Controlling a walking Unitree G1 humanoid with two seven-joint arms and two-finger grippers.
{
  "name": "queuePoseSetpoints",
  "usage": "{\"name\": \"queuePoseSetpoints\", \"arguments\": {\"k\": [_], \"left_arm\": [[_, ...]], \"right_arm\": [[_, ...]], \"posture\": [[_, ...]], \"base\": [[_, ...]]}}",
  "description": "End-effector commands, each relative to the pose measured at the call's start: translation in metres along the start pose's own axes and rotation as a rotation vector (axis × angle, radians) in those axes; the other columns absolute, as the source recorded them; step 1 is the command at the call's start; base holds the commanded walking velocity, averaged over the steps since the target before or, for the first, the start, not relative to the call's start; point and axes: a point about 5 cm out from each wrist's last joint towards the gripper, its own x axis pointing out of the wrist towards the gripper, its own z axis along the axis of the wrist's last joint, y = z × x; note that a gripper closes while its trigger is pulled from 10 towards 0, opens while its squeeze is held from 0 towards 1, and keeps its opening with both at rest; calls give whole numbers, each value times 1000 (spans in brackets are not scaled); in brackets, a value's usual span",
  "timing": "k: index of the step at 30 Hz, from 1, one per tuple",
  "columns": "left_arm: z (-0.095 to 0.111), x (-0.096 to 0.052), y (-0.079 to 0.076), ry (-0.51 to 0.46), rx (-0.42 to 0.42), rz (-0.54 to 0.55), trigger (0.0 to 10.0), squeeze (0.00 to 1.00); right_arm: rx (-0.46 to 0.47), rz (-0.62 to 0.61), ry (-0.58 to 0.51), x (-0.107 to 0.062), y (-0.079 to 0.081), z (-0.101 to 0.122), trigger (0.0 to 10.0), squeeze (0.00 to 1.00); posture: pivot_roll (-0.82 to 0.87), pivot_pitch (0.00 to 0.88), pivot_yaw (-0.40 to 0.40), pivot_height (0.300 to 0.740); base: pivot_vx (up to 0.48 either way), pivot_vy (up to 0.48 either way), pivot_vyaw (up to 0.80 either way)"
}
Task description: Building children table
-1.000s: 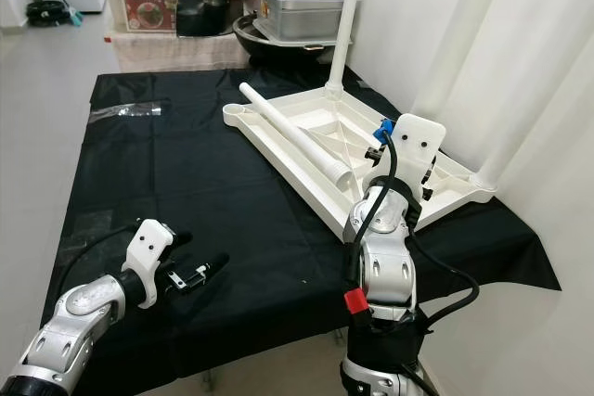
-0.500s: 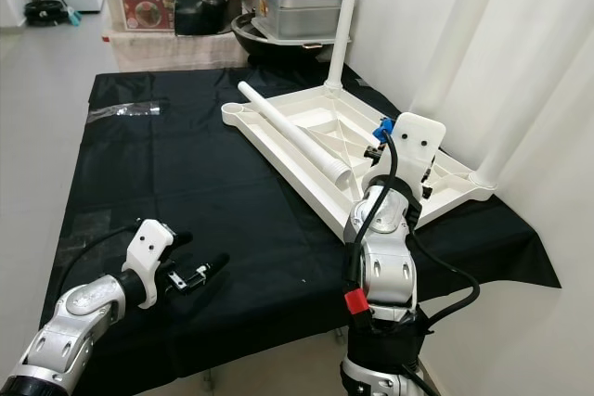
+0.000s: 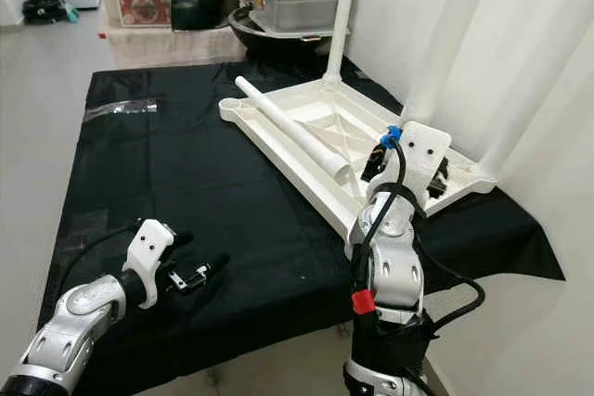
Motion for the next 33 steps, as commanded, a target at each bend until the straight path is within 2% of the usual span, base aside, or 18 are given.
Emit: {"name": "queuePoseSetpoints", "arguments": {"k": [1, 10, 11, 19, 26, 33], "left_arm": [[-3, 2, -4, 13, -1, -15, 10000, 0], [-4, 1, -4, 15, -2, -18, 10000, 0], [-4, 1, -4, 15, -2, -19, 10000, 0], [-4, 1, -3, 17, -1, -18, 10000, 0], [-5, 2, -3, 17, -2, -21, 10000, 0], [-3, 6, -3, 13, 0, -31, 10000, 0]], "right_arm": [[6, 5, -1, -2, 0, 1, 10000, 925], [16, 19, -54, -3, 0, 15, 10000, 945], [18, 22, -58, -4, 0, 16, 10000, 1000], [5, 58, -80, -5, -6, 23, 10000, 1000], [-42, 156, -68, -6, -12, 27, 10000, 1000], [-105, 234, -90, 3, -21, 36, 10000, 1000]], "posture": [[-37, 0, -78, 740], [-37, 0, -77, 740], [-37, 0, -77, 740], [-43, 0, -74, 740], [-58, 0, -63, 740], [-60, 0, -58, 740]], "base": [[0, 0, 0], [0, 0, 0], [0, 0, 0], [0, 0, 0], [0, 0, 0], [0, 0, 0]]}}
